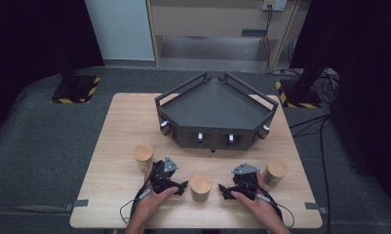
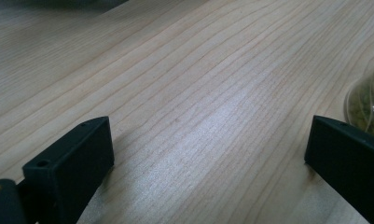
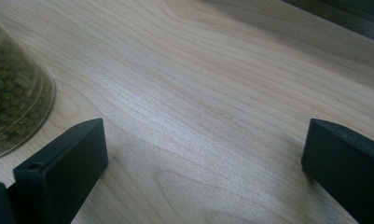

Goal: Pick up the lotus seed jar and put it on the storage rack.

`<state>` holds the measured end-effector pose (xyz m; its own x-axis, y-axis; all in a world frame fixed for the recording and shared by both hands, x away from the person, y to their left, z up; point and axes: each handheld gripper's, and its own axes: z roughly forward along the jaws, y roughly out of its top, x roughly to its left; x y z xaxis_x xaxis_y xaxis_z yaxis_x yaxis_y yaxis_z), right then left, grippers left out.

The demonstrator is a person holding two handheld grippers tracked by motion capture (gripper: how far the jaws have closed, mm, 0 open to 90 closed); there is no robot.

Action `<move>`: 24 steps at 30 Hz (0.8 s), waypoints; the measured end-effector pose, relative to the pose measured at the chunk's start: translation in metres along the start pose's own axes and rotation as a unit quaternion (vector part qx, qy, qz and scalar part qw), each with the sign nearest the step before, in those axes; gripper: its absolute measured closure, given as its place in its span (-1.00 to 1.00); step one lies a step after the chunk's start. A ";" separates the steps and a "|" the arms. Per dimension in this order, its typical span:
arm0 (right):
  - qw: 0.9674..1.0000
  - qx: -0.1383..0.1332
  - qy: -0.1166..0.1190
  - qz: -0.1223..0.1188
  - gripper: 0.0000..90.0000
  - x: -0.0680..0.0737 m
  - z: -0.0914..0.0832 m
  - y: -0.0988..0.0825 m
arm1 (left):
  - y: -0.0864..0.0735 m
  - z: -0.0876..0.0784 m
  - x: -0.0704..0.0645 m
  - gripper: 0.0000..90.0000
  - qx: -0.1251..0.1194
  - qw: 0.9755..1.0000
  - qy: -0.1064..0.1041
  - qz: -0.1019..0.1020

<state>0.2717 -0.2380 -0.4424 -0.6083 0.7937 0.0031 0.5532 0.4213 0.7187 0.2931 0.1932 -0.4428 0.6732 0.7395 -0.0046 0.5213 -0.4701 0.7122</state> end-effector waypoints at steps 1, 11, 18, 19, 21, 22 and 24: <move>1.000 0.000 0.000 0.000 -0.99 0.000 0.000 0.000 | 0.000 0.000 0.000 -1.00 0.000 1.000 0.000 0.000; 1.000 0.000 0.000 0.000 -0.99 0.000 0.000 0.000 | 0.000 0.000 -0.001 -1.00 0.001 1.000 0.002 -0.002; 1.000 0.000 0.000 0.000 -0.99 0.000 0.000 0.000 | 0.002 -0.004 -0.003 -0.98 0.002 1.000 -0.006 0.009; 1.000 0.000 0.000 0.000 -0.99 0.000 0.000 0.000 | 0.002 -0.006 -0.003 -0.98 -0.002 1.000 -0.008 0.014; 1.000 0.000 0.000 0.000 -0.99 0.000 0.000 0.000 | 0.002 -0.010 -0.004 -0.98 -0.010 1.000 -0.007 0.012; 1.000 0.000 0.000 0.000 -0.99 0.000 0.000 0.000 | 0.001 -0.012 -0.004 -0.98 -0.015 1.000 -0.006 0.009; 1.000 0.000 0.000 0.000 -0.99 0.000 0.000 0.000 | 0.002 -0.018 -0.003 -0.97 -0.024 1.000 -0.005 0.008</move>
<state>0.2717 -0.2379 -0.4425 -0.6082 0.7938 0.0029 0.5528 0.4210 0.7191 0.2822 0.1986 -0.4292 0.6872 0.7265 0.0005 0.4845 -0.4588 0.7448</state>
